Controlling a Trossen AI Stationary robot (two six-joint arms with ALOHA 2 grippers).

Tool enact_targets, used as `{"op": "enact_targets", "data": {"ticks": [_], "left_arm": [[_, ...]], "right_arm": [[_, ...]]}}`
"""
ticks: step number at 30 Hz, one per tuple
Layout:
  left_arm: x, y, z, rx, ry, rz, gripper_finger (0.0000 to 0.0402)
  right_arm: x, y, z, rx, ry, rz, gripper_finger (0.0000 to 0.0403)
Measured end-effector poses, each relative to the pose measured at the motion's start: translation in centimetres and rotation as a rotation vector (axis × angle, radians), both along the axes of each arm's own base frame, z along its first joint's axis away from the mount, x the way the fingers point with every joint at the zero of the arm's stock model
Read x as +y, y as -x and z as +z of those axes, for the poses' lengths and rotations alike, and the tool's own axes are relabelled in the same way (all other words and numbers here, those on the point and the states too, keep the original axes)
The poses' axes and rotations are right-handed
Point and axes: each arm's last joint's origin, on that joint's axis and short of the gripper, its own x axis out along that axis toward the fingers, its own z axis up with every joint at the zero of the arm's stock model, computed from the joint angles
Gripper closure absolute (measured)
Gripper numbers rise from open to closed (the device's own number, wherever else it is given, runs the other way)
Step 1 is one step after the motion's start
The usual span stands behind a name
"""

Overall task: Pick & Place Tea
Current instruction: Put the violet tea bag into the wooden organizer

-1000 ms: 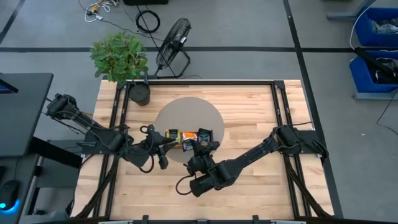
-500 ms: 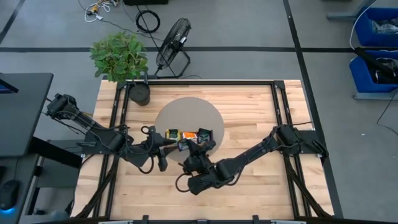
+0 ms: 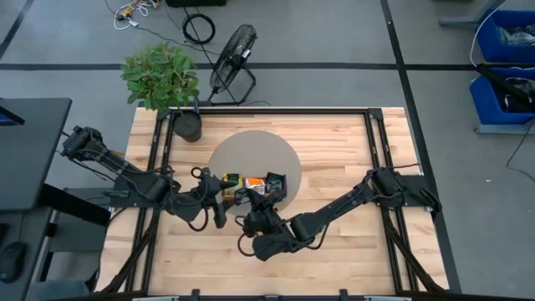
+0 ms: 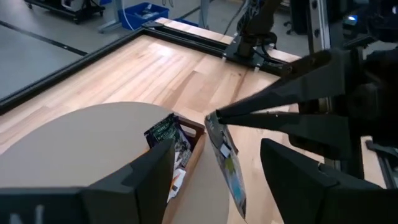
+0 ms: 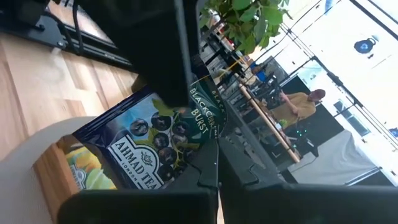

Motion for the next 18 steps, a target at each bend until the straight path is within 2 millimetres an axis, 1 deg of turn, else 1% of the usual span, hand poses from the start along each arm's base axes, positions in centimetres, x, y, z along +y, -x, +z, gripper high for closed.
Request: {"op": "enact_targets", "data": {"ticks": [4, 8, 12, 18], "left_arm": [[0.22, -0.17, -0.04, 0.012, 0.009, -0.021, 0.0178], [0.27, -0.18, -0.06, 0.019, -0.005, -0.024, 0.0214], [0.27, -0.14, -0.13, 0.03, -0.019, -0.03, 0.0264], [0.3, -0.09, -0.23, 0.044, -0.032, -0.033, 0.0355]], "right_arm": [[0.12, -0.24, 0.44, 0.006, 0.019, 0.009, 0.0403], [0.12, -0.25, 0.46, 0.013, 0.024, 0.01, 0.0403], [0.12, -0.25, 0.46, 0.013, 0.024, 0.01, 0.0403], [0.13, -0.25, 0.46, 0.013, 0.024, 0.01, 0.0403]]}}
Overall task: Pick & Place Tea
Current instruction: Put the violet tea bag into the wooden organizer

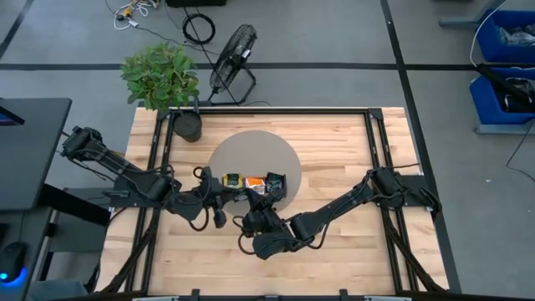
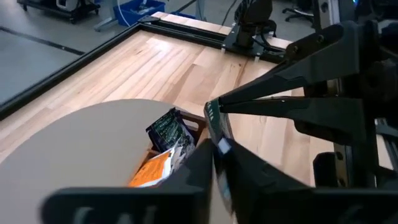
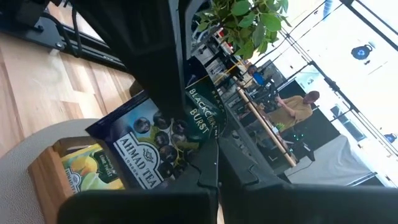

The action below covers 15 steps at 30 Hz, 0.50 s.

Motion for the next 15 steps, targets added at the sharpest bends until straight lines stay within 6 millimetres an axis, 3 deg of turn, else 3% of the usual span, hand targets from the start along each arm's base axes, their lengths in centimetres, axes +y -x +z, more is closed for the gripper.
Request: {"op": "enact_targets", "data": {"ticks": [3, 7, 15], "left_arm": [[0.0, 0.0, 0.0, 0.009, -0.022, -0.009, 0.0392], [0.0, 0.1, -0.1, 0.027, -0.057, -0.022, 0.0398], [0.1, 0.2, -0.4, 0.068, -0.092, -0.02, 0.0399]], "right_arm": [[0.0, 0.0, 0.0, 0.002, -0.003, 0.007, 0.0403], [0.1, -0.1, 0.0, 0.014, -0.017, 0.041, 0.0395], [0.9, 1.8, 3.5, -0.03, -0.07, 0.105, 0.0293]]}}
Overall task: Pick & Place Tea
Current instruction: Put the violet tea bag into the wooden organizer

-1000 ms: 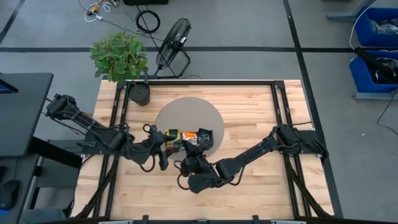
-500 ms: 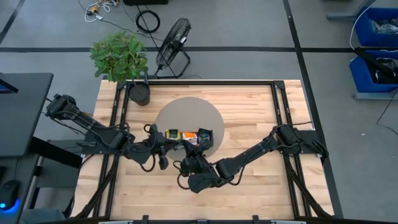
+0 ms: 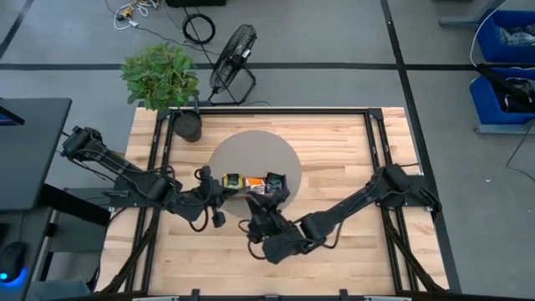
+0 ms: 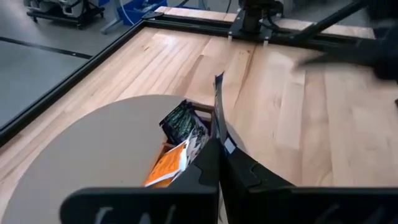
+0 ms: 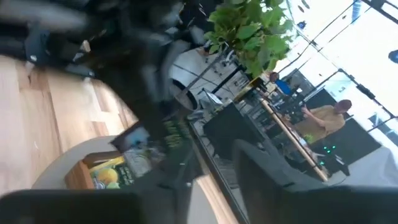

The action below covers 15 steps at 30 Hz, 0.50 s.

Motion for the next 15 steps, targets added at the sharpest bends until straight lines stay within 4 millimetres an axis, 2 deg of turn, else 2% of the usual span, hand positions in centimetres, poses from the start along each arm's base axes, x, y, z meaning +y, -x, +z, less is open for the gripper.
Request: {"op": "enact_targets", "data": {"ticks": [4, 7, 10, 15], "left_arm": [[-0.1, 0.1, -0.1, 0.01, -0.019, -0.002, 0.04], [-0.4, 0.3, -0.1, 0.014, -0.046, -0.017, 0.04], [-0.8, 0.4, 0.1, 0.007, -0.072, -0.036, 0.04], [-1.3, 0.5, 0.3, -0.013, -0.081, -0.061, 0.04]], "right_arm": [[-0.6, 1.9, 2.6, -0.019, -0.102, 0.055, 0.0238], [-1.8, 2.8, 4.4, 0.003, -0.302, 0.197, 0.0212], [-3.4, 3.1, 5.7, 0.056, -0.458, 0.325, 0.02], [-6.0, 2.9, 7.0, 0.088, -0.559, 0.435, 0.0197]]}}
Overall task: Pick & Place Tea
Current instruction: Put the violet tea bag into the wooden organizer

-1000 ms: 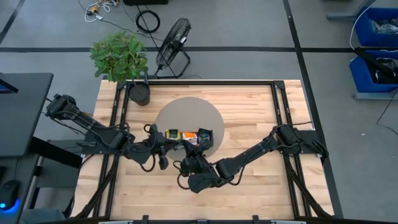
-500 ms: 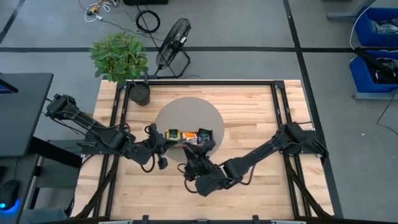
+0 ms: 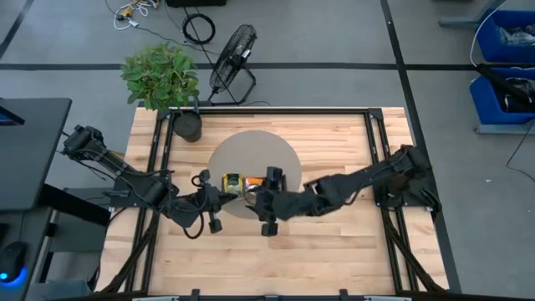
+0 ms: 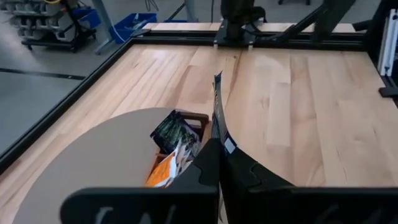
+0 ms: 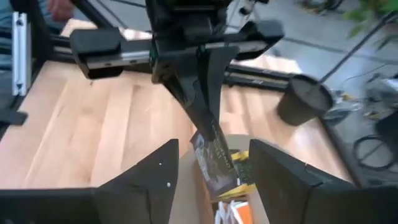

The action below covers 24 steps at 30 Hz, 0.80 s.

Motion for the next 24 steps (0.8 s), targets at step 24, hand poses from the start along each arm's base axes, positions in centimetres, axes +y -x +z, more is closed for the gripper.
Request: {"op": "enact_targets", "data": {"ticks": [24], "left_arm": [[-0.3, -0.1, 0.4, -0.036, -0.018, -0.017, 0.04]], "right_arm": [[-4.6, -1.2, -0.6, 0.098, -0.156, 0.076, 0.0218]]}}
